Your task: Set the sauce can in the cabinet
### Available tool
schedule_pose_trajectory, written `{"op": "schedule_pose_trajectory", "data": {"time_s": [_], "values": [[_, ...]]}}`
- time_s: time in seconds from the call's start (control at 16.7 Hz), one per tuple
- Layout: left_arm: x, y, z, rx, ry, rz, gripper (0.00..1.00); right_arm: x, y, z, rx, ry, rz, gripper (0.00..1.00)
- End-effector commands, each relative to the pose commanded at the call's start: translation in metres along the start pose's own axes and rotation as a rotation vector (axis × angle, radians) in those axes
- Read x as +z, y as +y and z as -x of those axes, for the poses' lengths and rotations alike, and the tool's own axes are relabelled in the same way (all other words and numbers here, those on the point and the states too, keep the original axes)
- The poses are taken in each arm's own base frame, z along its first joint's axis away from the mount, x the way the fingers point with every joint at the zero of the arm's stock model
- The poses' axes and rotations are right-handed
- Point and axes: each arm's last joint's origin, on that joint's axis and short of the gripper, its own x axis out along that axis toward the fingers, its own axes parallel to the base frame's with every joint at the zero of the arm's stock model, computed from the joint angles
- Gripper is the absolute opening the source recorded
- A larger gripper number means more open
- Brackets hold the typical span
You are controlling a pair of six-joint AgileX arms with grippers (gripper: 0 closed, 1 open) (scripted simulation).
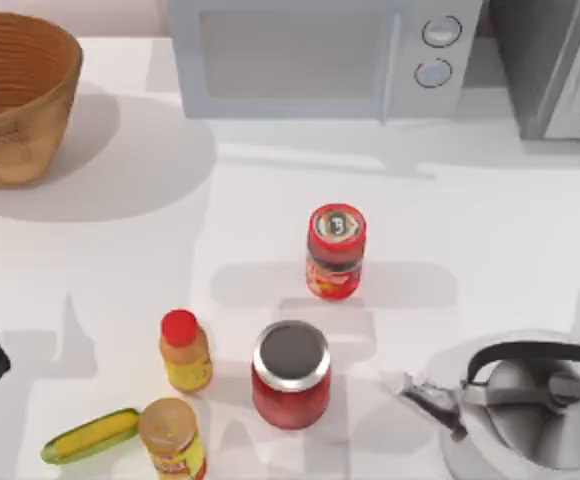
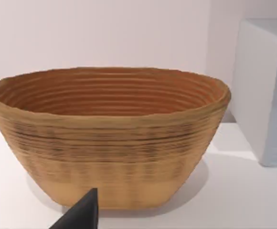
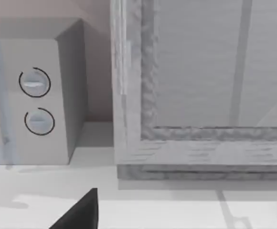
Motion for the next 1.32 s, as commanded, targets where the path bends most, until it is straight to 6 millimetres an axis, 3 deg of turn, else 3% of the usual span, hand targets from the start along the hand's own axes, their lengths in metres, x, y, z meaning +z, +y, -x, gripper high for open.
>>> {"op": "schedule_pose_trajectory", "data": {"time_s": [0.36, 0.72, 1.02, 1.2, 1.32], "values": [[0.000, 0.000, 0.000, 0.000, 0.000, 0.000, 1.00, 0.006, 0.002, -0.005, 0.045, 0.022, 0.008, 1.00], [0.000, 0.000, 0.000, 0.000, 0.000, 0.000, 1.00, 0.053, 0.011, -0.035, 0.255, -0.024, 0.009, 1.00], [0.000, 0.000, 0.000, 0.000, 0.000, 0.000, 1.00, 0.086, 0.025, -0.096, 0.512, -0.071, 0.007, 1.00], [0.000, 0.000, 0.000, 0.000, 0.000, 0.000, 1.00, 0.084, 0.036, -0.144, 0.683, -0.076, 0.005, 1.00], [0.000, 0.000, 0.000, 0.000, 0.000, 0.000, 1.00, 0.071, 0.045, -0.177, 0.802, -0.070, 0.003, 1.00]]}}
